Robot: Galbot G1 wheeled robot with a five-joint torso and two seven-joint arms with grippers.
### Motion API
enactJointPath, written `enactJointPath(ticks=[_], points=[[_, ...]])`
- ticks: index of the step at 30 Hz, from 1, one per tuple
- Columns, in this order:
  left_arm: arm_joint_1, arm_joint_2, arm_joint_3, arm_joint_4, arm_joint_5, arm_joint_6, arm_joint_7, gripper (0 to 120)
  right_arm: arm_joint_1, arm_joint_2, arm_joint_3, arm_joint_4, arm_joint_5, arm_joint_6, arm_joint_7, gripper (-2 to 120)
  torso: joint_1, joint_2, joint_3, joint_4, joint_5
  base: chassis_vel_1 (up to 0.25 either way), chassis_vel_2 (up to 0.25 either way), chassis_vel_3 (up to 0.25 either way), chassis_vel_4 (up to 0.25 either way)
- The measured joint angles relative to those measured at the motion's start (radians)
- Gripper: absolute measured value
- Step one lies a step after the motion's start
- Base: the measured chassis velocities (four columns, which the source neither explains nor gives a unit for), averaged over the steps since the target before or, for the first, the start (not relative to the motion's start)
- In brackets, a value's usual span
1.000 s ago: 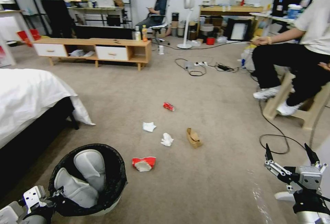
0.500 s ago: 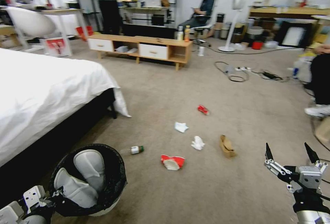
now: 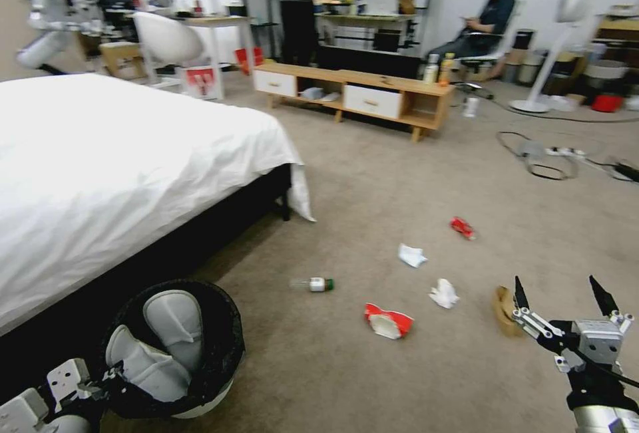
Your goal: Pick up the trash bin and place the garbage on the floor into it.
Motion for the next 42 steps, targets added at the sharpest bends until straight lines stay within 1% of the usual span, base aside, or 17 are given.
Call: enactJointPath(ticks=[4,5,8,11,16,25,36,42], points=[[-0.002,0.000,0.002,0.002,0.012,0.000,0.006,3,0.002,0.001,-0.001,-0.003,0.000,0.000,0.000,100,0.000,0.000,0.000,0.0001,0.0001,0.020,0.034,0.047,0.039],[-0.003,0.001,0.002,0.004,0.014,0.000,0.007,3,0.002,0.001,0.000,-0.003,0.000,0.000,0.000,100,0.000,0.000,0.000,-0.0005,0.0001,0.000,0.000,0.000,0.000],[-0.003,0.002,0.001,0.007,0.017,0.000,0.011,3,0.001,0.003,0.000,-0.003,-0.001,0.000,0.000,100,0.000,0.000,0.000,-0.0008,0.0000,0.000,0.000,0.000,0.000],[-0.002,0.003,0.000,0.008,0.022,0.000,0.012,3,0.000,0.006,0.000,-0.003,-0.002,0.000,0.000,100,0.000,0.000,0.000,-0.0001,0.0001,0.000,0.000,0.000,0.000],[-0.002,0.004,0.000,0.008,0.026,0.000,0.016,3,-0.001,0.009,0.000,-0.003,-0.002,0.000,0.000,100,0.000,0.000,0.000,-0.0003,0.0001,0.000,0.000,0.000,0.000],[-0.002,0.001,-0.005,0.013,0.049,0.000,0.050,3,-0.004,0.009,0.002,0.003,-0.003,-0.001,0.000,100,0.000,0.000,0.000,-0.0002,0.0001,0.000,0.000,0.000,0.000],[-0.003,0.000,-0.006,0.012,0.048,0.000,0.051,3,-0.003,0.008,0.003,0.004,-0.003,-0.002,0.001,100,0.000,0.000,0.000,-0.0002,0.0000,0.000,0.000,0.000,0.000],[-0.003,-0.001,-0.007,0.012,0.048,0.000,0.052,3,-0.003,0.008,0.003,0.001,-0.003,-0.002,0.002,100,0.000,0.000,0.000,-0.0003,0.0001,-0.060,-0.064,-0.064,-0.065]])
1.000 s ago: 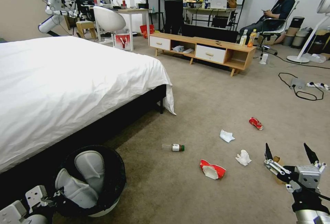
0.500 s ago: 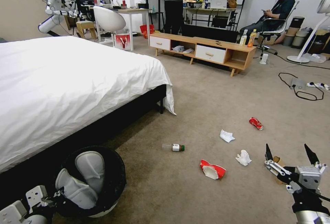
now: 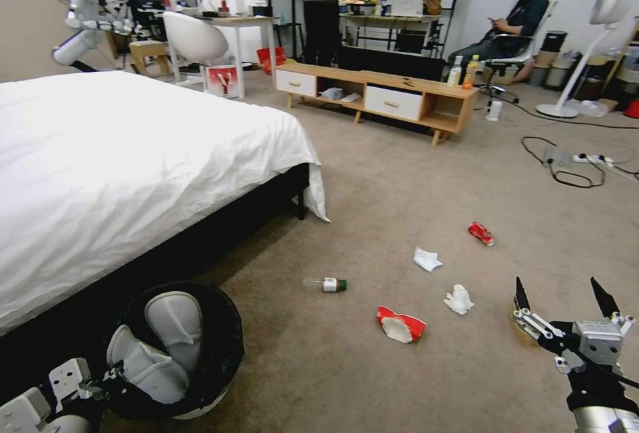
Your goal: Pick up the trash bin and place the garbage on the floor into it.
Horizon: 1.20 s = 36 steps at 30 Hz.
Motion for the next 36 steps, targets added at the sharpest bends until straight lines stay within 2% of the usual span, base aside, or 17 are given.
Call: enactJointPath(ticks=[7,11,36], points=[[0.001,0.000,-0.003,-0.001,0.000,0.000,0.003,3,0.001,0.000,0.000,-0.002,0.000,0.000,0.000,100,0.000,0.000,0.000,-0.0004,0.0000,-0.065,-0.068,-0.071,-0.075],[-0.001,0.000,-0.004,-0.001,-0.001,0.000,0.003,3,0.002,0.000,-0.001,-0.003,-0.001,0.000,0.000,100,0.000,0.000,0.000,0.0005,0.0000,0.000,0.000,0.000,0.000],[-0.001,0.005,-0.003,0.002,-0.003,0.000,0.003,3,-0.013,0.005,0.004,-0.004,-0.003,0.018,-0.011,100,0.000,0.000,0.000,0.0001,0.0000,0.000,0.000,0.000,0.000]])
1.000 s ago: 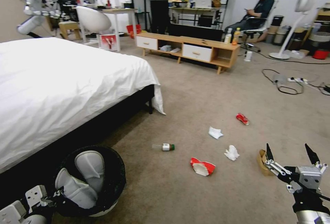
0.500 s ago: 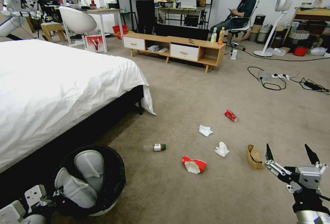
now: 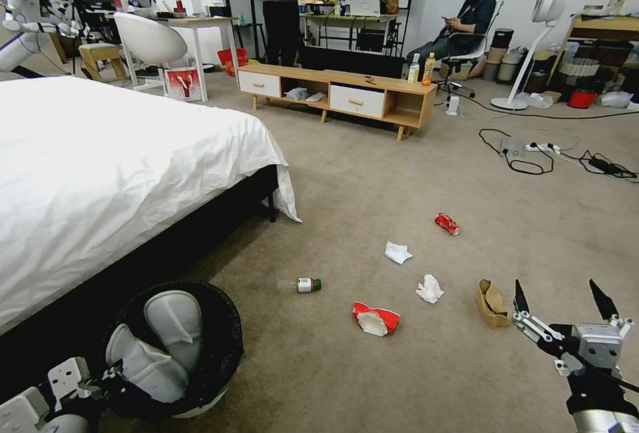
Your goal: Pick up the trash bin and place the garbage on the floor into it.
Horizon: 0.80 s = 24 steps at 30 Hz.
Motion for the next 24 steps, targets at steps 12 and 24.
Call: enactJointPath(ticks=[12,24], points=[[0.002,0.001,0.001,-0.003,-0.001,0.000,0.000,3,-0.001,-0.003,0.000,0.003,-0.001,0.001,-0.003,100,0.000,0.000,0.000,-0.0002,0.0000,-0.137,0.125,0.135,-0.125],[0.002,-0.002,0.002,-0.002,-0.001,0.000,-0.001,3,0.003,-0.006,-0.001,-0.002,-0.001,0.007,0.003,100,0.000,0.000,0.000,-0.0001,0.0000,-0.075,0.075,0.068,-0.069]])
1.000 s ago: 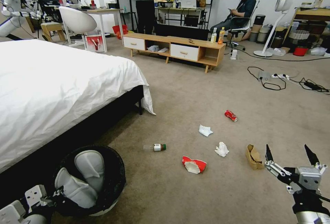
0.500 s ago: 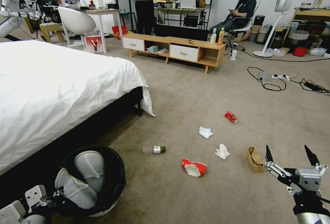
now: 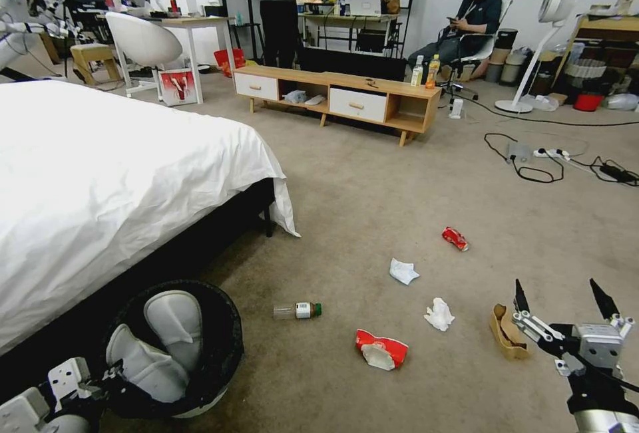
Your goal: Pick up the trash bin and place the garbage on the floor into it.
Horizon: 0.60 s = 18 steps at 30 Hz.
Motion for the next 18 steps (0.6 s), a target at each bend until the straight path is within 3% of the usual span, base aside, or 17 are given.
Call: enactJointPath(ticks=[18], points=[[0.001,-0.002,0.003,0.004,0.002,0.000,0.001,3,0.002,0.005,0.000,-0.002,0.000,-0.003,0.000,100,0.000,0.000,0.000,0.0000,0.0000,0.000,0.000,0.000,0.000]])
